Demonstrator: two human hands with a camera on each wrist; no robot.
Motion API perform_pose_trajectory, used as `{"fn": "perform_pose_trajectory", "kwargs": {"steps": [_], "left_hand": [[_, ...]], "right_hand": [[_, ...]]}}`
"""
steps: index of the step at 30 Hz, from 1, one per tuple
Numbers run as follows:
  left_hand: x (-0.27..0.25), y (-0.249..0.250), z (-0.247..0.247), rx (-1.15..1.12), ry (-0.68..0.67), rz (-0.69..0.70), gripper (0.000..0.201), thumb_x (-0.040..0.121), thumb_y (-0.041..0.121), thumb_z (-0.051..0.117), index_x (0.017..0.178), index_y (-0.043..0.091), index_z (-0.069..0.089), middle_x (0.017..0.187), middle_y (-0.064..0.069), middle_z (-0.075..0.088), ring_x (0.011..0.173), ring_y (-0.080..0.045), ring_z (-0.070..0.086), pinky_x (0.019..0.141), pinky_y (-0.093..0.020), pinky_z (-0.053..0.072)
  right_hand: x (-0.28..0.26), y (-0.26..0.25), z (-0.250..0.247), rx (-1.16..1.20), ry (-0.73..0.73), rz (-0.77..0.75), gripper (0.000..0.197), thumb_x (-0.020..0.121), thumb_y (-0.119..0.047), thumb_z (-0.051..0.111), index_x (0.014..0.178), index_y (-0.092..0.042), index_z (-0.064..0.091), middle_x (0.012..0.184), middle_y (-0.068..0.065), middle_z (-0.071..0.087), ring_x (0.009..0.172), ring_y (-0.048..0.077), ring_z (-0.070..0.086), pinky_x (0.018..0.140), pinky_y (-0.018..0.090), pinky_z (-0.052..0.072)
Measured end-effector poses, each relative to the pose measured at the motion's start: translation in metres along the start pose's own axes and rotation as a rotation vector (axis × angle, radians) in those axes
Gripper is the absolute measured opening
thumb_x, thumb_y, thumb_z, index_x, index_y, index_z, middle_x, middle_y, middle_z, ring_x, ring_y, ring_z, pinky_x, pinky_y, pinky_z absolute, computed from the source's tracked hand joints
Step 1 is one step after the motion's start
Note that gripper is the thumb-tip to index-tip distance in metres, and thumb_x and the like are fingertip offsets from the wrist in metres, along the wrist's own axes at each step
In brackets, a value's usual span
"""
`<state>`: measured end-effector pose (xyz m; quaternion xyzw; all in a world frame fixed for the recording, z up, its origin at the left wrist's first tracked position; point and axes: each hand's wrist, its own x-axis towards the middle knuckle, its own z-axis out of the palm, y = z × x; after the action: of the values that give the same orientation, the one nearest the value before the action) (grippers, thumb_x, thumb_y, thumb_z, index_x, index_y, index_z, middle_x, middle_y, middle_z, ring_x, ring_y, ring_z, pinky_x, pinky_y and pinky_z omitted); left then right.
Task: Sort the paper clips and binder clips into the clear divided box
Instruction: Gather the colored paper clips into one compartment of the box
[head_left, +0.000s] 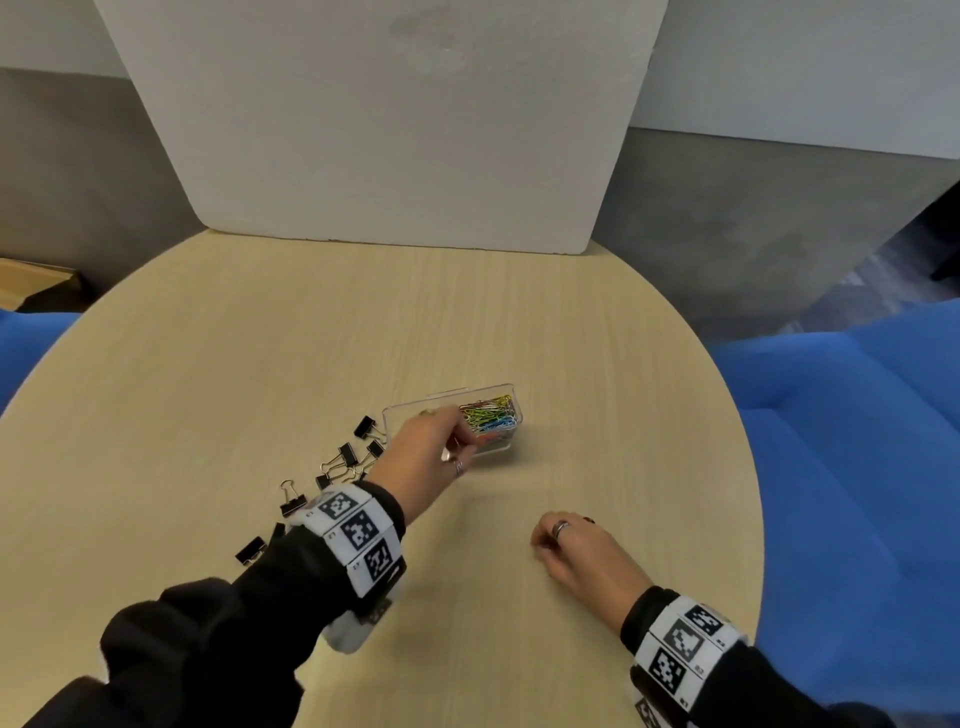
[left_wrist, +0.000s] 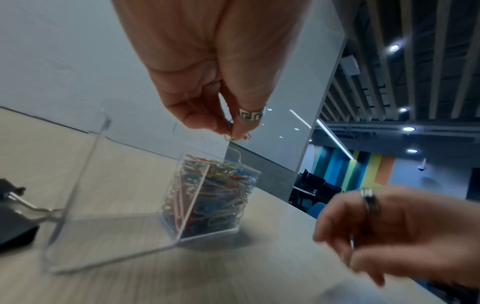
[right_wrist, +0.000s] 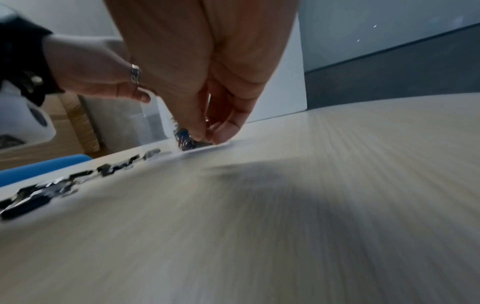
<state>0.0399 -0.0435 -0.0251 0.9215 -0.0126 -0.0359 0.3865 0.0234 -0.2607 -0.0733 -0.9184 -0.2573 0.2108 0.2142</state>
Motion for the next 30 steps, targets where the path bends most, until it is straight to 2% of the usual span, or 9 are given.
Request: {"fn": "perform_pose_trajectory", "kwargs": {"steps": [3,7,11,13,15,19,24,27,30], "left_hand": [[0.018,-0.005,-0.002,0.007,0.074,-0.067,0.007,0.089,0.01,0.055,0.095,0.011,0.057,0.091,0.001,0.058,0.084,-0.012,0.05,0.07,-0.016,0.035],[0.026,-0.012,0.005,0.077,0.033,-0.105,0.011,0.09,0.008,0.052,0.099,0.011,0.058,0.102,-0.006,0.06,0.1,-0.02,0.052,0.083,-0.027,0.041],[0.025,-0.016,0.006,0.092,0.034,-0.092,0.021,0.091,0.011,0.053,0.111,0.013,0.057,0.112,-0.004,0.058,0.106,-0.018,0.049,0.085,-0.02,0.036],[0.023,-0.017,0.004,0.07,0.05,-0.062,0.027,0.089,0.013,0.057,0.116,0.014,0.055,0.114,-0.001,0.056,0.104,-0.014,0.048,0.081,-0.013,0.029],[0.019,-0.019,-0.001,0.065,0.104,-0.032,0.033,0.086,0.016,0.062,0.118,0.016,0.055,0.116,0.0,0.054,0.106,-0.014,0.047,0.082,-0.014,0.03],[0.011,-0.027,-0.009,0.199,0.164,-0.056,0.056,0.078,0.026,0.07,0.129,0.021,0.048,0.129,0.0,0.044,0.119,-0.021,0.037,0.098,-0.033,0.036],[0.009,-0.039,-0.009,0.314,0.046,-0.167,0.069,0.08,0.033,0.067,0.139,0.03,0.032,0.136,0.009,0.04,0.125,-0.015,0.029,0.097,-0.033,0.024],[0.01,-0.042,-0.007,0.278,0.049,-0.175,0.067,0.081,0.028,0.067,0.138,0.031,0.033,0.133,0.011,0.045,0.124,-0.014,0.032,0.097,-0.032,0.025],[0.011,-0.045,-0.006,0.232,0.075,-0.188,0.067,0.079,0.024,0.07,0.137,0.032,0.036,0.129,0.011,0.048,0.122,-0.014,0.034,0.095,-0.031,0.025]], "right_hand": [[0.014,-0.001,-0.016,0.026,0.136,-0.038,0.026,0.094,-0.012,0.046,0.119,-0.013,0.056,0.112,-0.001,0.056,0.101,0.009,0.053,0.086,0.006,0.03],[0.041,-0.009,-0.038,0.035,0.309,-0.151,0.018,0.087,0.002,0.056,0.1,-0.003,0.066,0.095,0.008,0.061,0.087,0.017,0.062,0.088,0.016,0.039],[0.067,-0.021,-0.051,0.074,0.413,-0.187,0.017,0.085,0.004,0.057,0.097,-0.002,0.068,0.093,0.01,0.061,0.083,0.011,0.056,0.086,0.009,0.037],[0.079,-0.026,-0.052,0.095,0.441,-0.181,0.017,0.086,0.004,0.056,0.097,-0.001,0.068,0.094,0.01,0.06,0.084,0.01,0.053,0.086,0.002,0.032],[0.089,-0.031,-0.051,0.085,0.445,-0.174,0.018,0.085,0.005,0.056,0.097,-0.001,0.068,0.093,0.011,0.06,0.084,0.015,0.054,0.084,0.0,0.03],[0.102,-0.036,-0.047,0.048,0.447,-0.19,0.018,0.083,0.004,0.059,0.097,-0.003,0.069,0.091,0.011,0.063,0.089,0.024,0.058,0.081,0.015,0.039],[0.11,-0.037,-0.046,0.145,0.429,-0.123,0.014,0.082,-0.002,0.062,0.092,-0.01,0.069,0.091,0.008,0.064,0.088,0.021,0.058,0.084,0.029,0.049],[0.112,-0.036,-0.045,0.133,0.421,-0.073,0.009,0.082,-0.01,0.065,0.089,-0.013,0.07,0.088,0.004,0.058,0.085,0.016,0.054,0.081,0.026,0.046],[0.111,-0.034,-0.049,0.101,0.535,-0.179,0.009,0.081,-0.013,0.067,0.089,-0.011,0.071,0.084,0.004,0.064,0.086,0.009,0.046,0.078,0.017,0.039]]}}
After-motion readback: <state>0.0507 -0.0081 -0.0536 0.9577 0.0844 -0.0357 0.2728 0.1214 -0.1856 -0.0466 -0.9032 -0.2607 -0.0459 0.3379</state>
